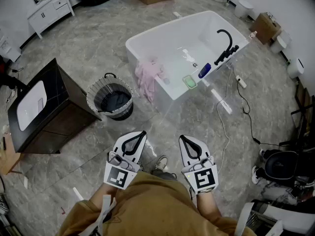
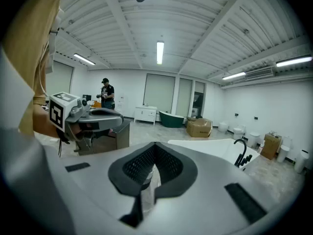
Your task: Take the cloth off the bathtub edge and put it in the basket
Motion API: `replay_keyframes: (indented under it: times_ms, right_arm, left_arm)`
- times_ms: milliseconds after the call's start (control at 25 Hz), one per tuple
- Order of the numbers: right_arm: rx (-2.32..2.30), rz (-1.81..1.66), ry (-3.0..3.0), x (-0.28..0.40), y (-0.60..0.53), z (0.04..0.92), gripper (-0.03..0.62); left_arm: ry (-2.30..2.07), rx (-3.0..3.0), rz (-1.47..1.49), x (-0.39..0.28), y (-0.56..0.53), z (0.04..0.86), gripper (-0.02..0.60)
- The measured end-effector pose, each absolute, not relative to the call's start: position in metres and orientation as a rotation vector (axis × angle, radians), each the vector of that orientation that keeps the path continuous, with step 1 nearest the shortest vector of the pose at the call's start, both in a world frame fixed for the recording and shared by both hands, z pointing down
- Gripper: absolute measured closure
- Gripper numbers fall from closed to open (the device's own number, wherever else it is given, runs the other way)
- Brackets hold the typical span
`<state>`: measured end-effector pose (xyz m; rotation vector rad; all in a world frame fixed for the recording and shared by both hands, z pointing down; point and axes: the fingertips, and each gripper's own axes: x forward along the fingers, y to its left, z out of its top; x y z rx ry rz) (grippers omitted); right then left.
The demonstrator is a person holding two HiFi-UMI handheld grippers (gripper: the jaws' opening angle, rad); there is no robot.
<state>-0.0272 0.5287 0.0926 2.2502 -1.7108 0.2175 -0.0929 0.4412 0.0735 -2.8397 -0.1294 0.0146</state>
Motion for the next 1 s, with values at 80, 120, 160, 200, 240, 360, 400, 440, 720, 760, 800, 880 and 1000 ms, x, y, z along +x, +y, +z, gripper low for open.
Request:
replay_keyframes:
  times_ms: [80, 120, 160, 200, 240, 360, 400, 440, 720, 760, 800, 880, 1000]
  right_arm:
    - [2.242, 0.215, -1.725, -0.028, 0.532, 0.089, 0.589]
    - [2.240, 0.216, -1.730, -0.027, 0.534, 0.089, 0.589]
    - [2.239, 0.217, -1.732, -0.025, 0.536, 0.089, 0.589]
    - [2.236, 0.216, -1.734, -0.023, 0.538, 0.089, 0.589]
    - [2.232, 0.212, -1.738, -0.020, 0.538, 0.089, 0.589]
    - [2.211, 0.196, -1.757, -0.010, 0.535, 0.087, 0.589]
    - [2.208, 0.190, -1.765, -0.006, 0.535, 0.087, 0.589]
    - [2.208, 0.182, -1.772, -0.002, 0.534, 0.086, 0.589]
    - [2.133, 0.163, -1.827, 0.023, 0.530, 0.102, 0.589]
    - [2.129, 0.166, -1.835, 0.027, 0.530, 0.105, 0.589]
    - [2.125, 0.171, -1.846, 0.029, 0.528, 0.107, 0.589]
    - [2.113, 0.177, -1.871, 0.033, 0.524, 0.108, 0.589]
    - [2.101, 0.181, -1.893, 0.041, 0.516, 0.108, 0.589]
  left_arm:
    - [-0.110, -2.845, 0.002, -0.096, 0.447, 0.074, 0.575]
    - [-0.103, -2.849, 0.002, -0.097, 0.450, 0.074, 0.575]
    - [-0.098, -2.852, 0.007, -0.096, 0.453, 0.073, 0.575]
    - [-0.095, -2.852, 0.014, -0.094, 0.455, 0.072, 0.575]
    - [-0.090, -2.849, 0.021, -0.091, 0.456, 0.070, 0.575]
    - [-0.058, -2.840, 0.033, -0.082, 0.455, 0.066, 0.575]
    - [-0.046, -2.835, 0.034, -0.079, 0.454, 0.065, 0.575]
    - [-0.034, -2.831, 0.034, -0.075, 0.454, 0.065, 0.575]
    - [0.083, -2.809, 0.000, -0.062, 0.451, 0.072, 0.575]
    - [0.098, -2.806, -0.011, -0.062, 0.451, 0.073, 0.575]
    - [0.114, -2.806, -0.024, -0.062, 0.450, 0.075, 0.575]
    - [0.145, -2.809, -0.052, -0.063, 0.446, 0.077, 0.575]
    - [0.176, -2.800, -0.063, -0.062, 0.438, 0.076, 0.575]
